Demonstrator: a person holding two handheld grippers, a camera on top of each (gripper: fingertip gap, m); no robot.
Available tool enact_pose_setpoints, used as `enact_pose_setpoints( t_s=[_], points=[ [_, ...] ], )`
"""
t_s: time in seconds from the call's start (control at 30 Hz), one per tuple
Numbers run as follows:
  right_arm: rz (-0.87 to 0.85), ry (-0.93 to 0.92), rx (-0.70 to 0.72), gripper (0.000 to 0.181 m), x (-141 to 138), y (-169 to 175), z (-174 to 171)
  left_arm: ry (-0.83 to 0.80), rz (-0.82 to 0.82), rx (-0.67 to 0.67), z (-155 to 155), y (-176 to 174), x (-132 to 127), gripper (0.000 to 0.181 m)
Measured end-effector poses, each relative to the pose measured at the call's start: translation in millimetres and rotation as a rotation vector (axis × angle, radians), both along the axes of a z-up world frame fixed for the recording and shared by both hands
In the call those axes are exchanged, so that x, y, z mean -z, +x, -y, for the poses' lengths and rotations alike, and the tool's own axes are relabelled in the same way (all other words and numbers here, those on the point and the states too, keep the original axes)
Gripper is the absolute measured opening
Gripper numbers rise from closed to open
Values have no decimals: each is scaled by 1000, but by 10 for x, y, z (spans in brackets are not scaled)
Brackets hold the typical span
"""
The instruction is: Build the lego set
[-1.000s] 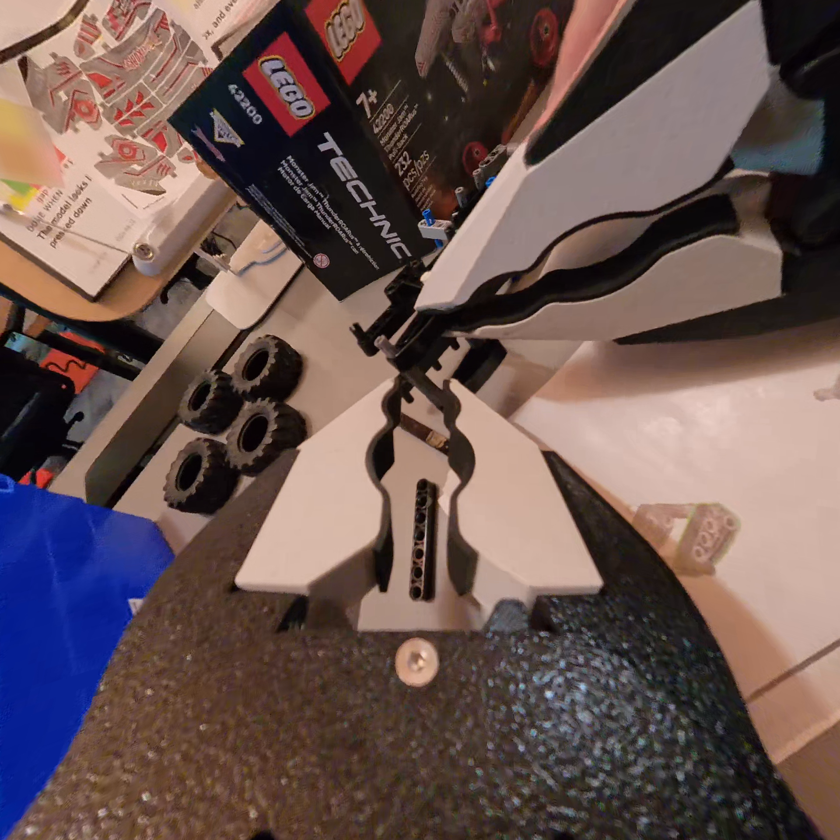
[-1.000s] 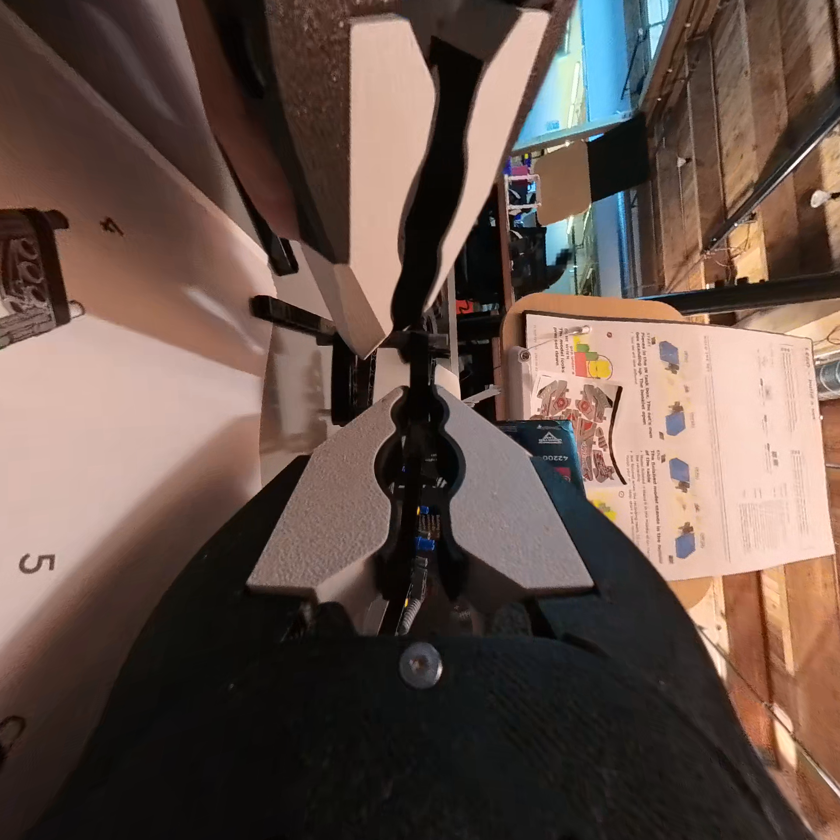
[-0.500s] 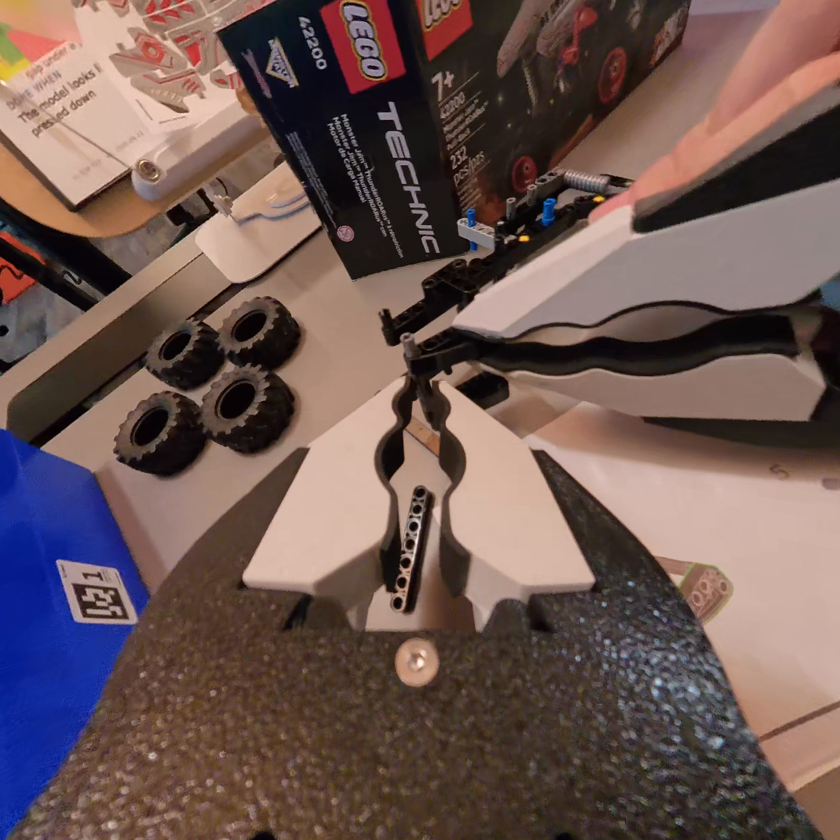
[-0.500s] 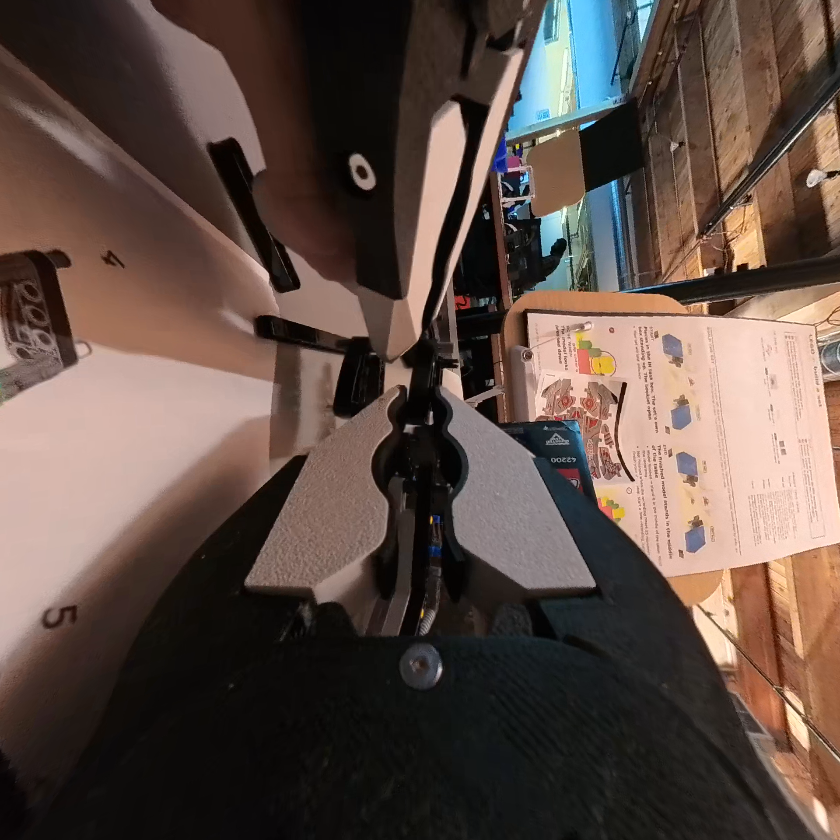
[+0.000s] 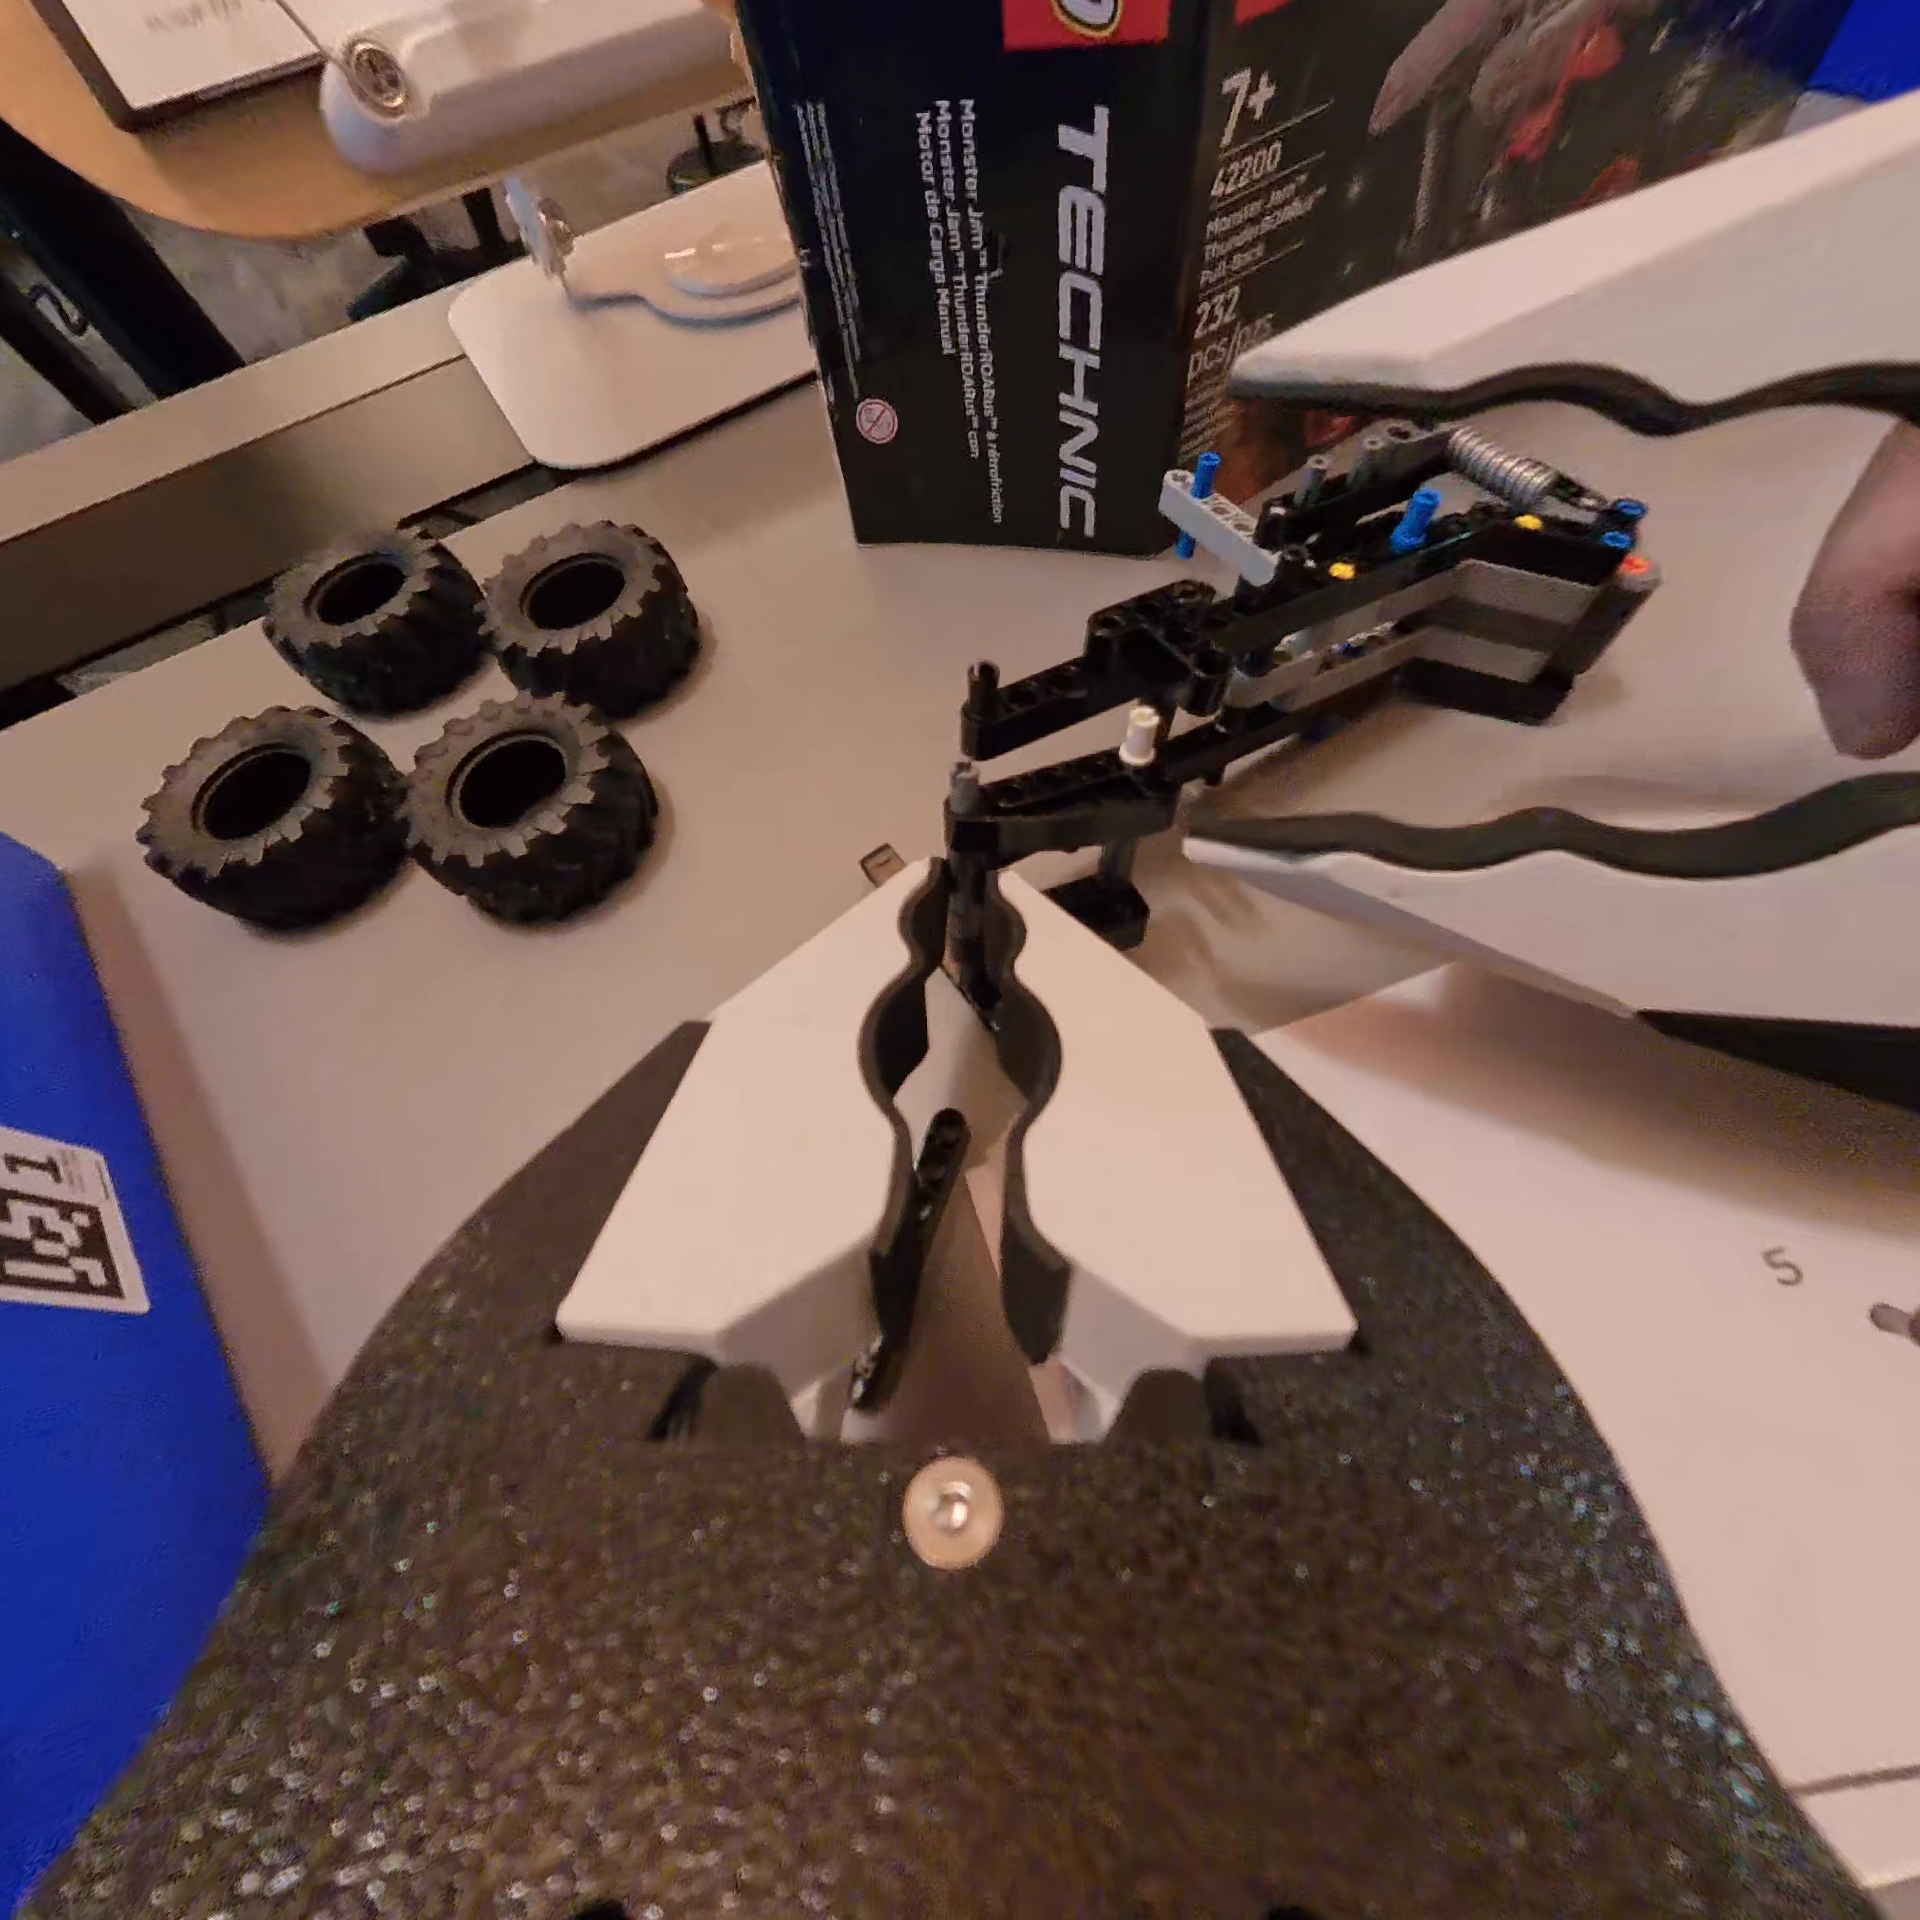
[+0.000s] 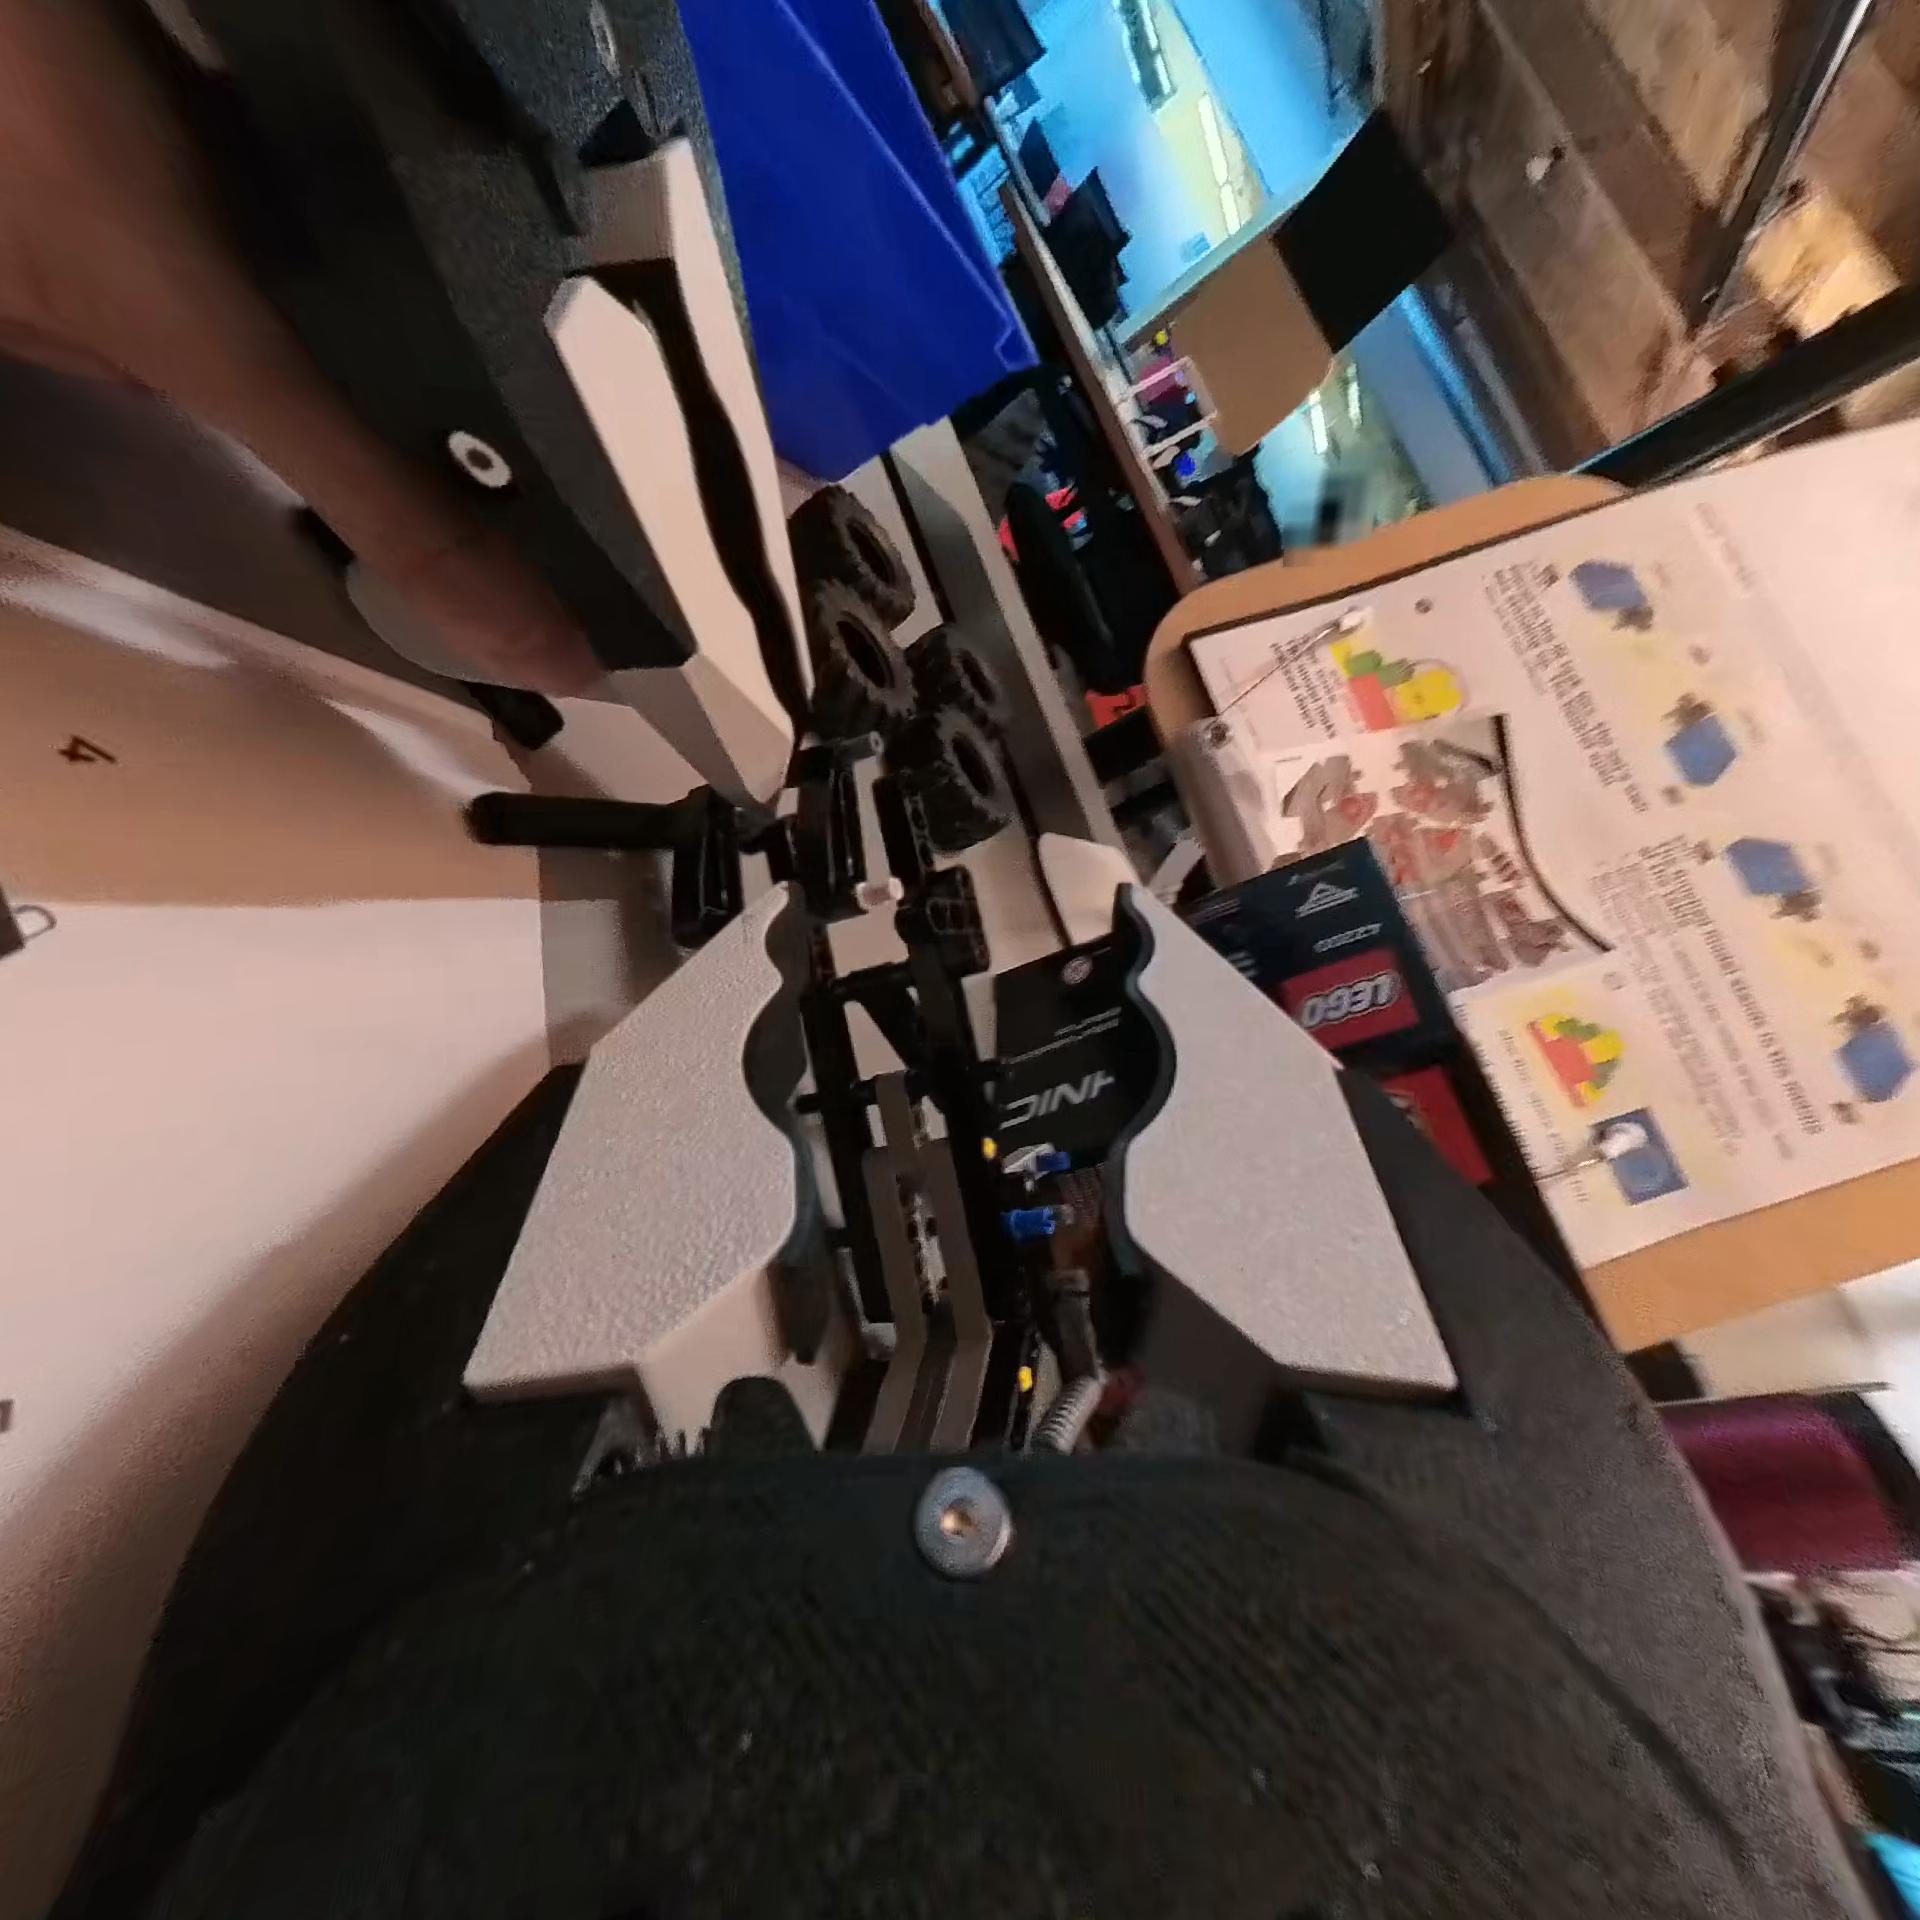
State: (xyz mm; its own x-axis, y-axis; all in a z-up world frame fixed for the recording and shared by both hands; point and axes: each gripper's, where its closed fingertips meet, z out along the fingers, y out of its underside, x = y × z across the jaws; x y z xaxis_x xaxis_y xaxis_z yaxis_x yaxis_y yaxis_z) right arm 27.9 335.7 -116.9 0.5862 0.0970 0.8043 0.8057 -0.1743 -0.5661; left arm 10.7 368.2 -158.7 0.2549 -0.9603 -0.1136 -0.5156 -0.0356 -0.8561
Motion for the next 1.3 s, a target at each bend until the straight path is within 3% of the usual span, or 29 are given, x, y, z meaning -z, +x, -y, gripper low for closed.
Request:
enact_pose_setpoints(
  t_s=[0.2,0.33,0.63,0.83,1.3],
  points=[
    [-13,-52,13,52,129,11,-28,-10,5,-11,61,69,-4,4],
    [-14,-51,17,37,133,29,-27,-46,28,-24,38,68,-20,3],
    [24,-45,17,43,141,23,-77,-61,24,-37,42,108,-13,4],
    [48,-50,31,30,151,55,-111,-48,33,-52,51,142,-34,4],
    [178,-42,47,25,148,110,-177,-10,57,-52,14,157,-90,4]
  ],
)
